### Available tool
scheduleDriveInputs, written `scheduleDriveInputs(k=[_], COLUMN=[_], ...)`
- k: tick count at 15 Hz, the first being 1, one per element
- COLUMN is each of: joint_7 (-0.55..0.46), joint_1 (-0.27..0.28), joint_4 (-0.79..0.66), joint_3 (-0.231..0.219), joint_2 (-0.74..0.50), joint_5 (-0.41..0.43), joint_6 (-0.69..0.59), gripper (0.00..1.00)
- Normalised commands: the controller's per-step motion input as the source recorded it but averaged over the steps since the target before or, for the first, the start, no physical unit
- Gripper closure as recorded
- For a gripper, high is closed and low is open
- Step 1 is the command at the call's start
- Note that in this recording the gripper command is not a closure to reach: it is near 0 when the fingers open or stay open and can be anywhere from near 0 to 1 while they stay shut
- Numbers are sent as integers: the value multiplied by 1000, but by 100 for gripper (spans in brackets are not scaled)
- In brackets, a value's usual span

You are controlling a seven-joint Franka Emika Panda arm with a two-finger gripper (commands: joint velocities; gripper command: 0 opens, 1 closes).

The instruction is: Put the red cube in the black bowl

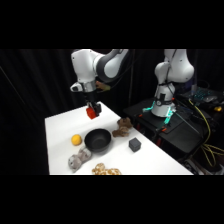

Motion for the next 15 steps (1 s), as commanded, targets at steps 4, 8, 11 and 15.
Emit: scheduleDriveInputs(k=[4, 8, 11, 15], joint_7=[96, 38, -49, -111], joint_1=[90, 11, -58, -106], joint_4=[294, 152, 37, 49], joint_3=[100, 20, 28, 88], joint_2=[172, 191, 191, 175], joint_5=[255, 120, 167, 235], joint_6=[-140, 45, 157, 143], gripper=[100, 100, 100, 100])
